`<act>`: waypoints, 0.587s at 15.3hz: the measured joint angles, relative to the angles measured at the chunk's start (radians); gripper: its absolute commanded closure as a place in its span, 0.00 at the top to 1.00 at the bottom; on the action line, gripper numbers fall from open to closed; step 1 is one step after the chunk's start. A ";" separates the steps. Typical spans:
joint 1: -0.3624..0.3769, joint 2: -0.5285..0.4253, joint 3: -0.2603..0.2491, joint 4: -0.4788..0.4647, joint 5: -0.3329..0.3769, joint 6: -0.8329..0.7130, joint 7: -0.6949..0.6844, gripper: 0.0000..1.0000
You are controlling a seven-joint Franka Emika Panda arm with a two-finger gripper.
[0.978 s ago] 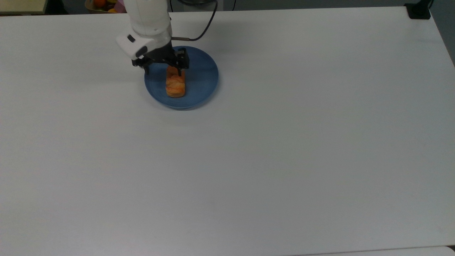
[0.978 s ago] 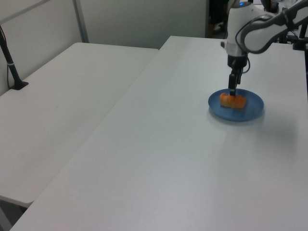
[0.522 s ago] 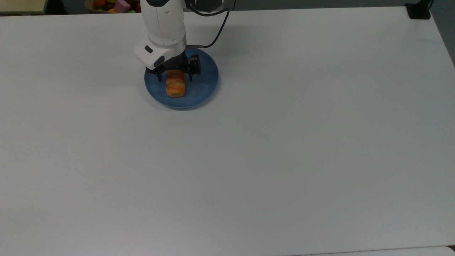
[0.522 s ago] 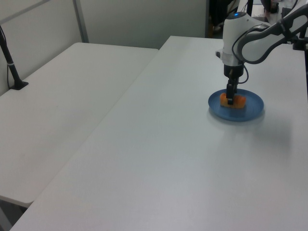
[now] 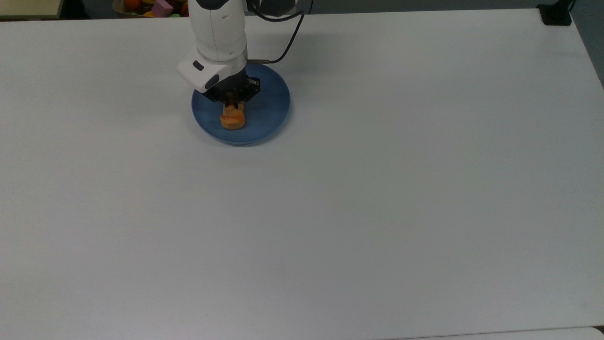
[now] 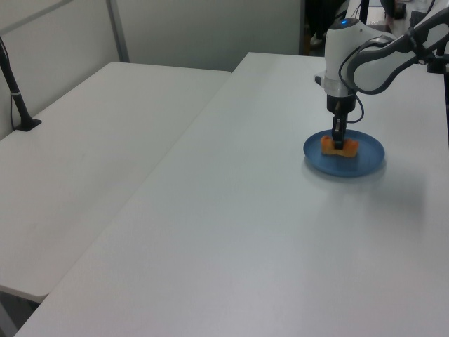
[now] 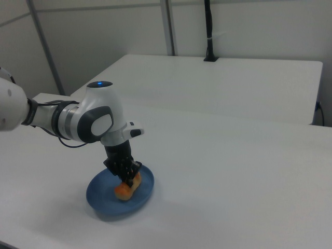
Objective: Put the bread on the table
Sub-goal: 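Lower the gripper and close it on the bread roll, then lift the bread roll off the plate and carry it away from the plate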
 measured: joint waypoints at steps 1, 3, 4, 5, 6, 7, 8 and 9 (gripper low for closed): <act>0.000 -0.001 0.000 0.000 0.000 0.000 0.000 0.00; -0.001 -0.008 0.000 0.004 0.000 -0.003 0.000 0.00; -0.002 -0.014 0.000 0.013 0.000 -0.017 0.000 0.00; -0.002 -0.022 0.000 0.031 0.000 -0.056 0.000 0.00; -0.002 -0.033 0.000 0.059 0.000 -0.108 0.000 0.00; -0.002 -0.044 0.000 0.096 0.000 -0.167 0.000 0.00; -0.003 -0.055 0.000 0.132 0.000 -0.218 0.000 0.00; -0.003 -0.067 0.000 0.168 0.000 -0.265 0.000 0.00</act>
